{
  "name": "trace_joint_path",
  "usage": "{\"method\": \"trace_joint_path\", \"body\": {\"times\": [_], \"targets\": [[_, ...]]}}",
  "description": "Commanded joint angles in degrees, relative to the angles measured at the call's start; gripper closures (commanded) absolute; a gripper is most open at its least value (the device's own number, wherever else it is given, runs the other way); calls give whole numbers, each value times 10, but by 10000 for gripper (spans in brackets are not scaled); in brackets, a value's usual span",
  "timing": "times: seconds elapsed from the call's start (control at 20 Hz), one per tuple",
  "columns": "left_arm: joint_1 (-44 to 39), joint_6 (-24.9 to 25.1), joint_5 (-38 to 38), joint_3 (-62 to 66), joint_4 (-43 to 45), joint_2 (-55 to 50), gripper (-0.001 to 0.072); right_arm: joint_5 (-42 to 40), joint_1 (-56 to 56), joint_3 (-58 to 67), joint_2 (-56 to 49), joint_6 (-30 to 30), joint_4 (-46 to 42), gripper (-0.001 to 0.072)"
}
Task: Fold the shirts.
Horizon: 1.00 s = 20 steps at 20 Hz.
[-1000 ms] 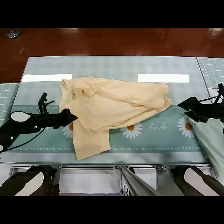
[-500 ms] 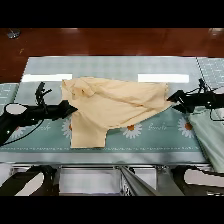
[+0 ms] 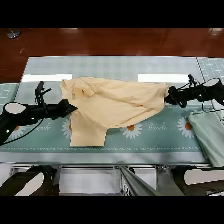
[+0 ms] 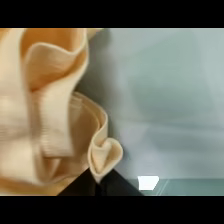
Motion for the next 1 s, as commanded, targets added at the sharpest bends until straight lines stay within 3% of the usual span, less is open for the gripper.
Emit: {"method": "trace_joint_path", "body": {"times": [0.0,0.1,0.4,0.55,0.7,0.95], "targets": [[1,1,-10,35,0,0,671,67,2,60,10,-14,5,689],[14,2,-35,118,0,2,670,89,1,130,45,-13,1,689],[99,-2,-121,535,18,26,671,124,-13,435,203,3,-32,689],[137,-70,-192,711,188,52,671,120,-13,464,336,17,-90,689],[143,-98,-255,804,351,106,671,139,-13,464,458,42,-154,689],[124,-103,-287,815,405,223,671,174,-13,464,585,76,-218,689]]}}
